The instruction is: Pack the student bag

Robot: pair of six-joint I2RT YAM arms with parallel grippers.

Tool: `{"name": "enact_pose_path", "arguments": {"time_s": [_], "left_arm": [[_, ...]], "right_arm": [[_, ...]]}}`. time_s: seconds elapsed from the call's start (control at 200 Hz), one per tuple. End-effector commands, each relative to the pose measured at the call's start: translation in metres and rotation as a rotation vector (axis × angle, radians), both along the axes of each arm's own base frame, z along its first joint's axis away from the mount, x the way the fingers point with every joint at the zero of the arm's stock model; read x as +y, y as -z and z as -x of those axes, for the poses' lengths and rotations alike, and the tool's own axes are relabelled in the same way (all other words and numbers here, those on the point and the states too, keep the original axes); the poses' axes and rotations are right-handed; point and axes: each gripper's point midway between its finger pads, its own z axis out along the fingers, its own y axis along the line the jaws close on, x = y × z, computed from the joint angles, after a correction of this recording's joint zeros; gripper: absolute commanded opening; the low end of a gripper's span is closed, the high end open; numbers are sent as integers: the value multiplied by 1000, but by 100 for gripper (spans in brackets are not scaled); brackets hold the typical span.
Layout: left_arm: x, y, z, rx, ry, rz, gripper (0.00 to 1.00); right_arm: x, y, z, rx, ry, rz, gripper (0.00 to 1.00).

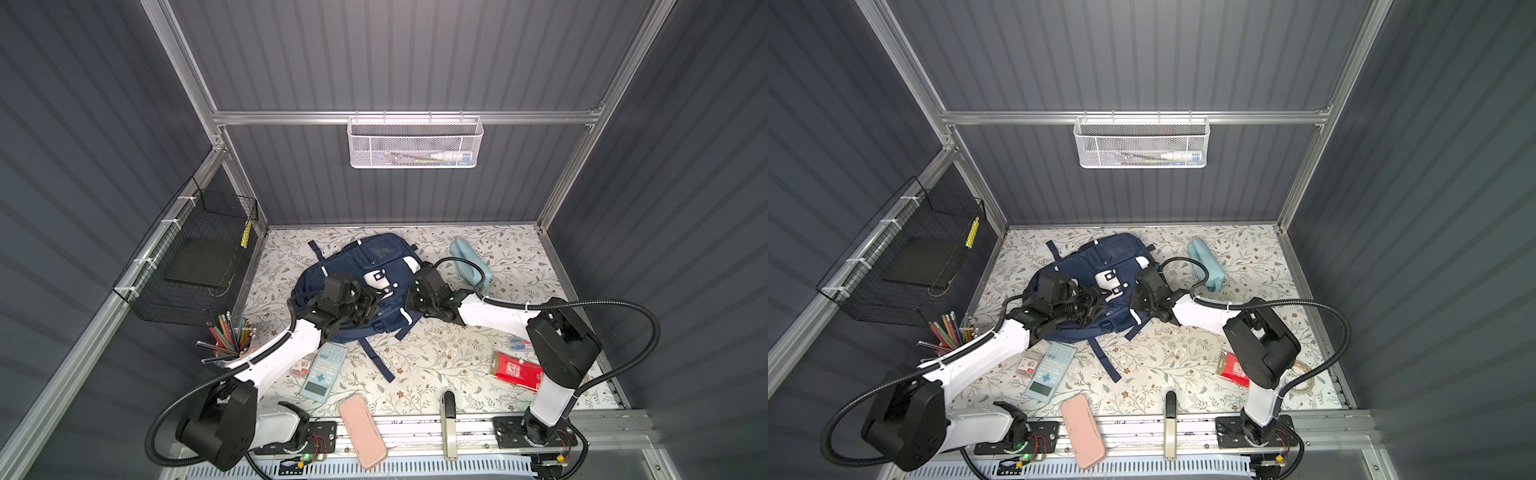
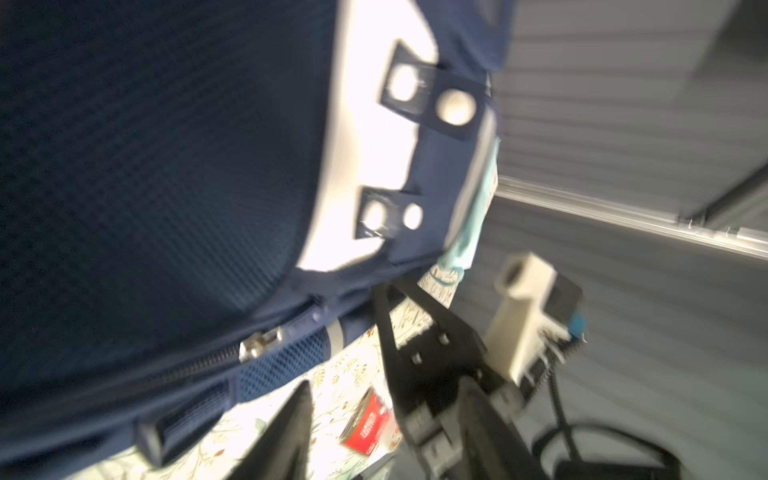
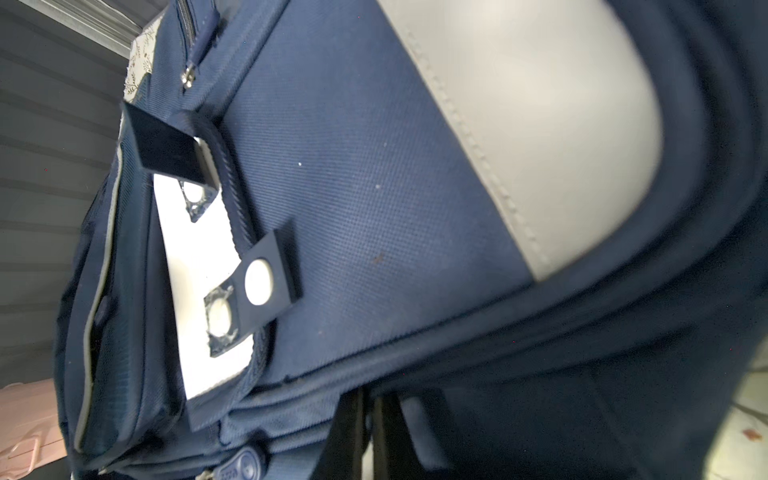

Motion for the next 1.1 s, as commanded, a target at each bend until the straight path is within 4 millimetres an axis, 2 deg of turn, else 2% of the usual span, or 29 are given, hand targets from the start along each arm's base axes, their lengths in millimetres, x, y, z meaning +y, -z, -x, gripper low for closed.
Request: {"name": "enact_pose_path", "arguments": {"time_s": [0.0,0.255,0.385,0.555,0.645,0.715,0.82,0.871,0.941,0.996,1.096], "left_arm": [[-7,12,-5,64,-106,122,50],[-12,47,-2,195,-122,71,51],[-11,68,1,226,-120,53,50],[0,88,-4,222,-114,-42,39],[-11,87,-5,226,-49,-24,35],[-17,85,8,251,10,-48,33],[-1,81,34,256,10,-120,34],[11,76,40,238,-10,-162,36],[27,69,45,208,-37,-217,44],[29,68,48,210,-45,-212,47],[22,63,44,190,-43,-159,51]], "right_arm": [[-2,15,21,42,-33,48,2],[4,17,25,20,-55,70,1],[0,20,28,23,-48,64,0],[-9,21,38,35,-42,64,0],[-11,26,43,51,-43,56,0],[-14,30,44,53,-34,67,0],[-14,31,41,45,-35,77,0],[-12,31,40,43,-38,76,0],[-8,33,39,48,-47,73,0],[-6,33,39,51,-52,68,0],[-6,34,40,56,-54,65,0]]}}
